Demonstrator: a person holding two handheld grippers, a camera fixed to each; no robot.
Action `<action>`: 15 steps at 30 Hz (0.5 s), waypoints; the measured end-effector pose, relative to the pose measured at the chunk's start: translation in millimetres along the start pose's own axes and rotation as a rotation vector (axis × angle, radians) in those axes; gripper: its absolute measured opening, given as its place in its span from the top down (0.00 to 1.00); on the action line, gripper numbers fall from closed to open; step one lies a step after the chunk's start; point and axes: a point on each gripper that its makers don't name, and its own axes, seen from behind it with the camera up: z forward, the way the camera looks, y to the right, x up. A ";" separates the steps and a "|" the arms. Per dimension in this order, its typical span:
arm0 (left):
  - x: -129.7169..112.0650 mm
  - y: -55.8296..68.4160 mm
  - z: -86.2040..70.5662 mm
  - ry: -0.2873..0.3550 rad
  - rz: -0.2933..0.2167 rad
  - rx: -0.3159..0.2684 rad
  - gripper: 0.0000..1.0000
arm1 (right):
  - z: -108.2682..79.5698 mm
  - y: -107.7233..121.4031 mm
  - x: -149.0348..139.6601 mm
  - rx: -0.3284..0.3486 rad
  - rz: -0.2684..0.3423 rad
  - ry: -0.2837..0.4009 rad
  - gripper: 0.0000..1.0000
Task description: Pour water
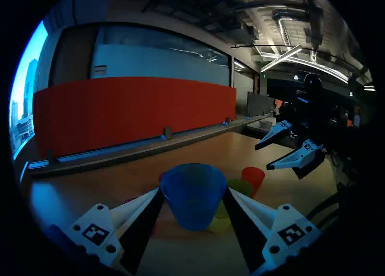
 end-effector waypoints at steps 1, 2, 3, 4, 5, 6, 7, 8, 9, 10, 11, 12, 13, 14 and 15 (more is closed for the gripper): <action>2.2 0.4 -1.2 0.008 0.003 -0.001 0.15 | 1.0 -0.9 -0.4 0.005 -0.002 -0.003 0.00; 4.7 0.9 -2.6 0.016 0.007 -0.003 0.15 | 2.1 -2.0 -0.8 0.010 -0.003 -0.005 0.00; 6.8 1.3 -3.7 0.023 0.010 -0.004 0.15 | 3.1 -3.0 -1.1 0.015 -0.005 -0.008 0.00; 8.5 1.6 -4.5 0.028 0.011 -0.003 0.15 | 4.0 -4.1 -1.2 0.020 -0.007 -0.010 0.00; 10.4 2.0 -5.4 0.034 0.013 -0.002 0.15 | 4.9 -5.4 -1.4 0.027 -0.009 -0.013 0.00; 11.8 2.5 -6.1 0.039 0.015 -0.002 0.15 | 5.8 -6.5 -1.4 0.032 -0.011 -0.015 0.00; 12.8 3.5 -6.7 0.042 0.015 -0.004 0.15 | 6.8 -7.4 -1.4 0.037 -0.012 -0.017 0.00; 13.9 4.6 -7.3 0.046 0.015 -0.006 0.15 | 7.9 -8.6 -1.4 0.044 -0.013 -0.018 0.00; 15.0 5.6 -7.9 0.050 0.015 -0.008 0.15 | 8.9 -9.4 -1.6 0.048 -0.014 -0.020 0.00; 16.2 6.6 -8.5 0.054 0.017 -0.010 0.15 | 10.1 -9.7 -2.4 0.052 -0.013 -0.023 0.00; 17.5 7.8 -9.1 0.059 0.019 -0.013 0.15 | 11.4 -10.1 -3.3 0.055 -0.012 -0.026 0.00; 18.7 8.7 -9.7 0.062 0.021 -0.015 0.15 | 12.6 -10.6 -3.9 0.059 -0.011 -0.028 0.00; 19.7 9.2 -10.4 0.064 0.023 -0.015 0.15 | 13.8 -11.3 -4.2 0.064 -0.009 -0.030 0.00; 20.8 9.8 -11.1 0.067 0.026 -0.014 0.15 | 15.1 -12.1 -4.6 0.069 -0.006 -0.032 0.00; 21.5 10.3 -11.7 0.068 0.028 -0.014 0.15 | 16.3 -12.8 -4.9 0.074 -0.004 -0.034 0.00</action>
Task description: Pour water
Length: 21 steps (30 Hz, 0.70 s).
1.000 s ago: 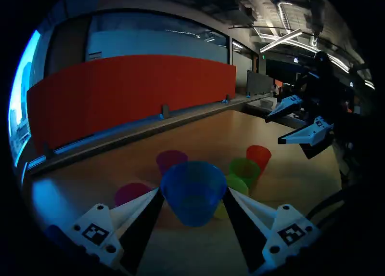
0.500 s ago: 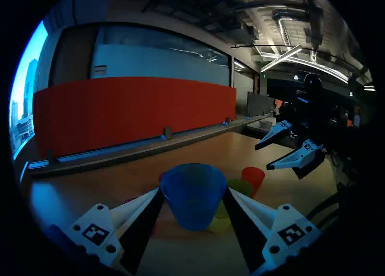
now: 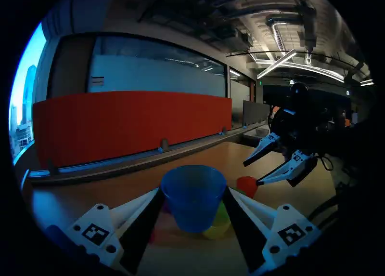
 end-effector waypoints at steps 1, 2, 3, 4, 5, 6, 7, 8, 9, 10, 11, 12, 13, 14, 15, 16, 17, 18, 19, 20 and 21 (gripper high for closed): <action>0.1 0.7 -0.3 -0.001 0.003 -0.001 0.15 | 1.2 -0.7 -0.1 0.005 0.002 -0.002 0.00; 0.2 1.4 -0.6 -0.002 0.005 -0.002 0.15 | 2.6 -1.5 -0.2 0.010 0.005 -0.004 0.00; 0.2 1.9 -0.9 -0.003 0.009 -0.002 0.15 | 3.9 -2.2 -0.4 0.015 0.007 -0.007 0.00; 0.0 2.1 -1.2 -0.005 0.013 -0.001 0.15 | 5.1 -2.8 -0.9 0.019 0.007 -0.009 0.00; -0.1 2.4 -1.6 -0.006 0.018 -0.001 0.15 | 6.5 -3.4 -1.5 0.023 0.006 -0.012 0.00; -0.3 2.6 -1.9 -0.008 0.022 0.000 0.15 | 7.8 -4.0 -2.0 0.027 0.006 -0.015 0.00; -0.9 3.0 -2.0 -0.011 0.024 -0.001 0.15 | 9.1 -4.8 -2.6 0.030 0.003 -0.018 0.00; -1.5 3.5 -2.0 -0.013 0.025 -0.001 0.15 | 10.4 -5.5 -3.2 0.034 0.001 -0.021 0.00; -2.4 3.8 -2.1 -0.016 0.027 0.000 0.15 | 11.9 -6.3 -4.1 0.038 -0.001 -0.024 0.00; -3.8 3.7 -1.8 -0.021 0.026 0.000 0.15 | 13.2 -6.8 -5.5 0.040 -0.003 -0.028 0.00; -5.3 3.6 -1.6 -0.025 0.026 0.001 0.15 | 14.6 -7.3 -6.8 0.042 -0.004 -0.031 0.00; -6.7 3.7 -1.3 -0.029 0.026 0.002 0.15 | 16.2 -7.8 -8.4 0.045 -0.006 -0.035 0.00; -7.6 4.0 -1.3 -0.030 0.026 0.002 0.15 | 17.7 -8.1 -9.9 0.047 -0.005 -0.039 0.00; -8.5 4.3 -1.3 -0.031 0.026 0.001 0.15 | 19.2 -8.4 -11.5 0.050 -0.005 -0.043 0.00; -9.2 4.6 -1.4 -0.032 0.027 0.001 0.15 | 20.9 -8.8 -13.1 0.053 -0.004 -0.047 0.00; -9.4 5.0 -1.7 -0.031 0.028 0.001 0.15 | 22.4 -9.3 -14.3 0.056 -0.003 -0.051 0.00; -9.6 5.3 -2.0 -0.031 0.028 0.001 0.15 | 23.9 -9.7 -15.5 0.059 -0.002 -0.055 0.00; -9.7 5.7 -2.4 -0.031 0.029 0.000 0.15 | 25.7 -10.3 -16.8 0.062 -0.001 -0.059 0.00; -9.6 6.3 -2.7 -0.030 0.028 -0.002 0.15 | 27.4 -11.0 -18.0 0.066 -0.001 -0.063 0.00; -9.5 6.9 -3.0 -0.030 0.028 -0.003 0.15 | 29.1 -11.7 -19.2 0.070 -0.001 -0.067 0.00; -9.2 7.4 -3.3 -0.029 0.027 -0.004 0.15 | 31.0 -12.5 -20.3 0.074 -0.001 -0.072 0.00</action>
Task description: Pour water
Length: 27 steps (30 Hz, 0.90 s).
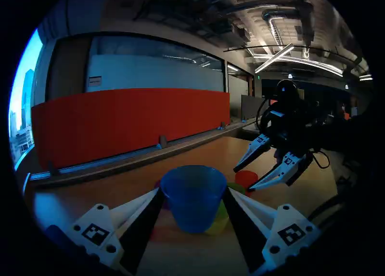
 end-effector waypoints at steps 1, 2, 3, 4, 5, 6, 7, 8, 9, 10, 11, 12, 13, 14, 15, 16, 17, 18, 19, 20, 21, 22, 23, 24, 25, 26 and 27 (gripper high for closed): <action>0.4 0.1 -0.3 0.001 -0.001 0.000 0.15 | 1.9 -0.7 -0.4 0.004 0.001 -0.002 0.00; 0.8 0.2 -0.7 0.003 -0.001 0.000 0.15 | 3.7 -1.5 -0.7 0.009 0.002 -0.004 0.00; 1.2 0.2 -1.0 0.004 -0.001 0.000 0.15 | 5.7 -2.2 -1.3 0.014 0.003 -0.007 0.00; 1.2 0.1 -1.2 0.004 -0.001 0.000 0.15 | 7.0 -2.7 -2.2 0.017 0.004 -0.010 0.00; 1.3 0.0 -1.4 0.005 0.000 0.000 0.15 | 8.4 -3.2 -3.0 0.020 0.006 -0.013 0.00; 1.3 -0.1 -1.6 0.005 0.001 0.000 0.15 | 9.8 -3.6 -4.0 0.023 0.007 -0.017 0.00; 1.3 0.2 -1.9 0.005 0.001 0.000 0.15 | 11.0 -3.5 -4.8 0.024 0.006 -0.020 0.00; 1.3 0.4 -2.1 0.005 0.001 -0.001 0.15 | 12.1 -3.4 -5.5 0.025 0.006 -0.023 0.00; 1.3 0.5 -2.5 0.005 0.002 -0.001 0.15 | 13.4 -3.1 -6.4 0.025 0.005 -0.027 0.00; 1.2 0.5 -2.8 0.006 0.002 -0.001 0.15 | 14.6 -2.6 -7.3 0.024 0.004 -0.030 0.00; 1.1 0.4 -3.1 0.006 0.002 -0.001 0.15 | 15.7 -2.2 -8.1 0.023 0.002 -0.033 0.00; 0.9 0.2 -3.4 0.006 0.003 0.000 0.15 | 16.9 -1.9 -9.0 0.022 0.001 -0.037 0.00; 0.6 -0.2 -3.5 0.006 0.003 0.001 0.15 | 17.8 -2.2 -9.7 0.023 0.001 -0.039 0.00; 0.3 -0.6 -3.6 0.005 0.003 0.002 0.15 | 18.6 -2.5 -10.3 0.025 0.000 -0.042 0.00; 0.0 -1.1 -3.7 0.005 0.003 0.004 0.15 | 19.6 -2.8 -11.0 0.026 0.000 -0.044 0.00; -0.2 -1.5 -3.7 0.005 0.002 0.004 0.15 | 20.2 -3.0 -11.3 0.028 0.001 -0.046 0.00; -0.3 -2.0 -3.8 0.005 0.002 0.005 0.15 | 20.9 -3.3 -11.6 0.029 0.001 -0.047 0.00; -0.5 -2.4 -3.9 0.005 0.002 0.006 0.15 | 21.7 -3.5 -12.1 0.030 0.001 -0.049 0.00; -0.7 -2.5 -4.1 0.005 0.001 0.005 0.15 | 22.6 -3.5 -12.5 0.031 0.001 -0.052 0.00; -0.9 -2.6 -4.4 0.005 0.000 0.005 0.15 | 23.5 -3.6 -12.9 0.031 0.001 -0.054 0.00; -1.1 -2.7 -4.7 0.005 -0.001 0.005 0.15 | 24.6 -3.6 -13.5 0.032 0.001 -0.056 0.00; -1.2 -2.7 -4.8 0.005 -0.001 0.005 0.15 | 25.5 -3.6 -13.9 0.032 -0.001 -0.059 0.00; -1.4 -2.7 -5.0 0.005 -0.001 0.005 0.15 | 26.5 -3.6 -14.4 0.033 -0.002 -0.061 0.00; -1.6 -2.7 -5.0 0.005 -0.001 0.005 0.15 | 27.5 -3.6 -14.8 0.033 -0.003 -0.064 0.00; -1.9 -2.9 -4.9 0.005 -0.001 0.005 0.15 | 28.4 -3.8 -15.2 0.034 -0.004 -0.066 0.00; -2.2 -3.1 -4.8 0.005 -0.001 0.005 0.15 | 29.3 -3.9 -15.6 0.034 -0.006 -0.069 0.00; -2.6 -3.3 -4.6 0.004 -0.001 0.005 0.15 | 30.4 -4.1 -16.0 0.035 -0.007 -0.071 0.00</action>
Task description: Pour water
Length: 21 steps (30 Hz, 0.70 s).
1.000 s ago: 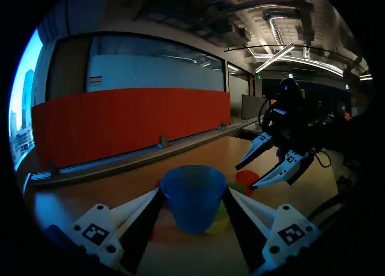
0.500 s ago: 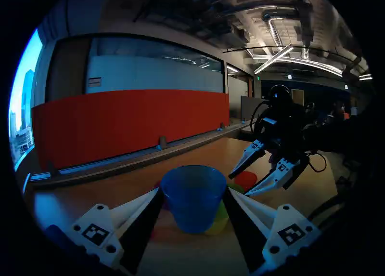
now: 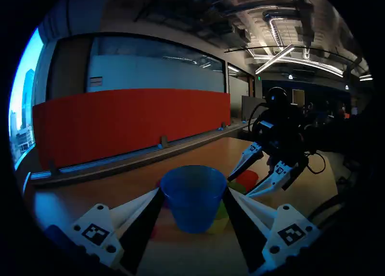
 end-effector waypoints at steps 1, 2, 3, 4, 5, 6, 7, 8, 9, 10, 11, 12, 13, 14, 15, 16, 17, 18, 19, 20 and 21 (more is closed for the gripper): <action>-0.2 -0.1 0.1 -0.001 0.000 0.000 0.15 | 1.1 -0.2 -0.2 0.001 -0.001 -0.002 0.00; -0.5 -0.2 0.2 -0.001 0.000 0.000 0.15 | 2.3 -0.4 -0.4 0.002 -0.002 -0.005 0.00; -0.7 -0.2 0.2 -0.002 0.000 0.000 0.15 | 3.5 -0.5 -0.9 0.003 -0.003 -0.008 0.00; -0.9 -0.1 0.2 -0.002 0.000 -0.001 0.15 | 4.7 -0.4 -1.6 0.003 -0.004 -0.012 0.00; -1.0 0.0 0.1 -0.001 0.000 -0.001 0.15 | 5.8 -0.3 -2.4 0.003 -0.005 -0.015 0.00; -1.1 0.0 0.1 -0.001 -0.001 -0.001 0.15 | 7.0 -0.3 -3.2 0.003 -0.006 -0.019 0.00; -1.2 0.0 0.1 -0.001 -0.002 -0.001 0.15 | 8.0 -0.3 -3.7 0.003 -0.006 -0.021 0.00; -1.3 -0.1 0.1 0.000 -0.003 -0.001 0.15 | 9.0 -0.3 -4.1 0.003 -0.007 -0.023 0.00; -1.5 -0.1 0.2 0.000 -0.004 -0.001 0.15 | 10.1 -0.3 -4.6 0.004 -0.007 -0.025 0.00; -1.6 -0.2 0.2 0.000 -0.005 -0.002 0.15 | 10.8 -0.2 -5.0 0.004 -0.006 -0.026 0.00; -1.8 -0.3 0.3 0.000 -0.006 -0.002 0.15 | 11.6 -0.2 -5.3 0.004 -0.006 -0.026 0.00; -2.0 -0.5 0.3 0.000 -0.007 -0.003 0.15 | 12.4 -0.3 -5.7 0.004 -0.005 -0.027 0.00; -2.1 -0.6 0.2 0.000 -0.007 -0.003 0.15 | 13.0 -0.4 -6.2 0.004 -0.005 -0.029 0.00; -2.2 -0.7 0.0 -0.001 -0.007 -0.003 0.15 | 13.7 -0.5 -6.7 0.005 -0.004 -0.030 0.00; -2.3 -0.7 -0.2 -0.001 -0.007 -0.003 0.15 | 14.4 -0.5 -7.1 0.005 -0.004 -0.032 0.00; -2.4 -0.6 -0.3 -0.001 -0.006 -0.003 0.15 | 15.0 -0.4 -7.2 0.004 -0.005 -0.033 0.00; -2.5 -0.4 -0.4 -0.001 -0.005 -0.004 0.15 | 15.7 -0.3 -7.3 0.003 -0.006 -0.034 0.00; -2.7 -0.3 -0.5 -0.001 -0.005 -0.004 0.15 | 16.4 -0.2 -7.5 0.003 -0.007 -0.035 0.00; -2.9 -0.3 -0.4 -0.001 -0.006 -0.004 0.15 | 17.0 -0.1 -7.6 0.001 -0.008 -0.036 0.00; -3.2 -0.3 -0.3 -0.001 -0.006 -0.004 0.15 | 17.5 0.0 -7.8 0.000 -0.010 -0.037 0.00; -3.5 -0.4 -0.2 -0.001 -0.007 -0.005 0.15 | 18.1 0.0 -8.0 0.000 -0.012 -0.039 0.00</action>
